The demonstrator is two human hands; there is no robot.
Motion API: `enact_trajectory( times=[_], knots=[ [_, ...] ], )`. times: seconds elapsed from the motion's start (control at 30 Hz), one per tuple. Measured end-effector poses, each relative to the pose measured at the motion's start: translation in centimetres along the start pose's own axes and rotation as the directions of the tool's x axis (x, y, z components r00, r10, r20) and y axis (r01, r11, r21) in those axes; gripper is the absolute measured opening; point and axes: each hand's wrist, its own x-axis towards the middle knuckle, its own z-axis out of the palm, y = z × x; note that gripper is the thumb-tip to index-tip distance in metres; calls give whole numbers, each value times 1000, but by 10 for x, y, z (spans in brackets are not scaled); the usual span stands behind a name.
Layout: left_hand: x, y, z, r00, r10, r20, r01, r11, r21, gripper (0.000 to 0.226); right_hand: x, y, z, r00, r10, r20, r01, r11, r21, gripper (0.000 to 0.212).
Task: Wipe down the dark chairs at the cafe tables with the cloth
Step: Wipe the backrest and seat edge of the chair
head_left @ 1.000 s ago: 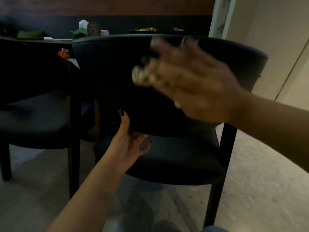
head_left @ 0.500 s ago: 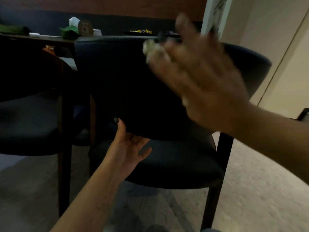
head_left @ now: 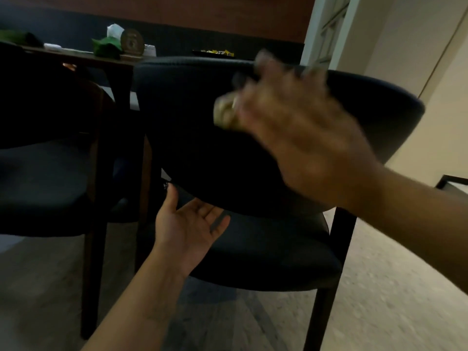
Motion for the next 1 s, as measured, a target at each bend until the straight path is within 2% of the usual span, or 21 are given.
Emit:
enact_trajectory(
  times=[0.07, 0.13, 0.2, 0.23, 0.27, 0.3, 0.33, 0.4, 0.47, 0.5, 0.57, 0.63, 0.7, 0.77, 0.83, 0.9, 0.97, 1.0],
  knots=[
    [-3, 1, 0, 1000, -9, 20, 9, 1000, 4, 84, 13, 2, 3, 992, 106, -72, -110, 992, -56, 32],
    [-4, 1, 0, 1000, -15, 21, 15, 1000, 15, 83, 7, -16, 11, 996, 92, -10, -92, 995, -44, 34],
    [-4, 1, 0, 1000, -15, 15, 15, 999, 31, 81, -14, -39, 17, 975, -90, 204, 86, 996, 31, 36],
    [-4, 1, 0, 999, -18, 27, 17, 999, 41, 83, -22, -46, 17, 929, -195, 315, 185, 981, 61, 37],
    [-5, 0, -1, 999, -22, 44, 20, 999, 49, 84, -27, -49, 17, 887, -265, 379, 259, 964, 69, 36],
    [-4, 1, -1, 998, -25, 58, 23, 999, 49, 86, -26, -49, 15, 876, -284, 391, 276, 958, 77, 35],
    [-4, 1, -2, 998, -28, 64, 25, 999, 40, 86, -21, -46, 14, 900, -250, 358, 230, 968, 97, 33],
    [-2, 1, -4, 998, -29, 64, 28, 999, 16, 86, -2, -33, 10, 976, -98, 196, 81, 992, 92, 30],
    [-2, 1, -6, 998, -25, 63, 24, 1000, 10, 85, 21, -13, 6, 997, 65, 37, -65, 998, 7, 31],
    [-2, 0, -6, 998, -22, 63, 22, 1000, 10, 84, 29, -7, 5, 994, 108, 5, -108, 994, -21, 33],
    [-2, -1, -5, 998, -22, 59, 21, 1000, 9, 81, 31, -8, 7, 996, 88, 32, -87, 995, -41, 38],
    [-2, -2, -5, 998, -19, 54, 19, 1000, 4, 79, 15, -23, 12, 989, -50, 140, 54, 998, -24, 36],
    [-3, -3, -5, 998, -13, 62, 12, 1000, 18, 80, -2, -39, 16, 930, -218, 298, 221, 975, 21, 32],
    [-3, -3, -6, 997, -9, 78, 7, 1000, 25, 82, -8, -44, 14, 885, -289, 365, 289, 956, 57, 29],
    [-1, -3, -6, 997, -14, 81, 14, 1000, 6, 85, 3, -40, 11, 921, -242, 306, 219, 970, 107, 30],
    [-1, -2, -6, 997, -16, 73, 18, 999, -27, 86, 22, -32, 9, 973, -155, 170, 142, 986, 85, 29],
    [-1, -2, -7, 997, -6, 73, 9, 999, -37, 88, 37, -24, 11, 993, -92, 69, 96, 994, -58, 28],
    [-2, -2, -7, 997, -4, 75, 6, 999, -33, 88, 39, -22, 13, 994, -93, 61, 101, 985, -140, 28]
  ],
)
